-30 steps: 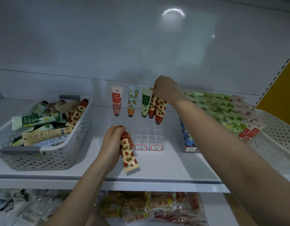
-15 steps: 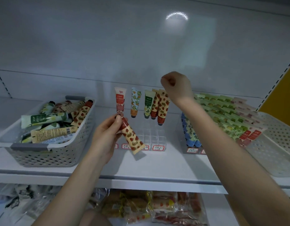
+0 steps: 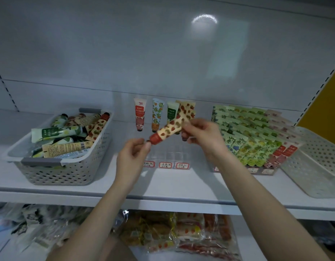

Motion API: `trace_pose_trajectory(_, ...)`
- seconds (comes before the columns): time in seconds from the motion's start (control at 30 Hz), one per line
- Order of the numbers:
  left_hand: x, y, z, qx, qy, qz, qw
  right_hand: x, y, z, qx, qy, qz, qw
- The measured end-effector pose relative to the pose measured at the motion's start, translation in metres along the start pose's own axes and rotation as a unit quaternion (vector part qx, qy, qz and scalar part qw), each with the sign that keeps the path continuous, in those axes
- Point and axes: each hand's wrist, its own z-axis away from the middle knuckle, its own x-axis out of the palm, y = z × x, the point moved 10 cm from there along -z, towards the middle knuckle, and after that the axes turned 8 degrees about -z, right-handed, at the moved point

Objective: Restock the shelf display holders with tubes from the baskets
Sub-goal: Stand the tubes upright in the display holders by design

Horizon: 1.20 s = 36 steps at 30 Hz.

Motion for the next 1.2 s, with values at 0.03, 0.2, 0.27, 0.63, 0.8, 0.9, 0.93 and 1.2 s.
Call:
trace_pose_trajectory(0.03,0.003,-0.003,0.004,0.044,-0.012,-0.11,0.993,-0.009,-0.016,-0.004,-0.043,0.021,0.052,0.997)
trace_pose_trajectory(0.2,0.039,-0.02,0.032,0.215,-0.119,-0.409,0.879,-0.022,-0.069,-0.021,-0.183,0.067,0.263,0.945)
trace_pose_trajectory(0.27,0.039,-0.025,0.036,0.24,-0.112,-0.418,0.869,-0.015,-0.07,-0.029,-0.189,0.073,0.309,0.929)
trace_pose_trajectory(0.63,0.036,-0.031,0.033,0.224,-0.091,-0.429,0.87,0.005,-0.023,-0.064,-0.1,0.062,0.437,0.892)
trace_pose_trajectory(0.8,0.036,-0.033,0.033,0.224,-0.089,-0.423,0.874,0.003,-0.021,-0.07,-0.071,0.059,0.442,0.892)
trace_pose_trajectory(0.9,0.037,-0.033,0.034,0.225,-0.086,-0.426,0.872,0.003,-0.021,-0.075,-0.059,0.056,0.451,0.889)
trace_pose_trajectory(0.93,0.037,-0.033,0.034,0.229,-0.082,-0.427,0.871,0.003,-0.02,-0.076,-0.053,0.056,0.458,0.886)
trace_pose_trajectory(1.2,0.037,-0.036,0.033,0.235,-0.074,-0.42,0.873,0.01,-0.02,-0.077,-0.047,0.04,0.475,0.878)
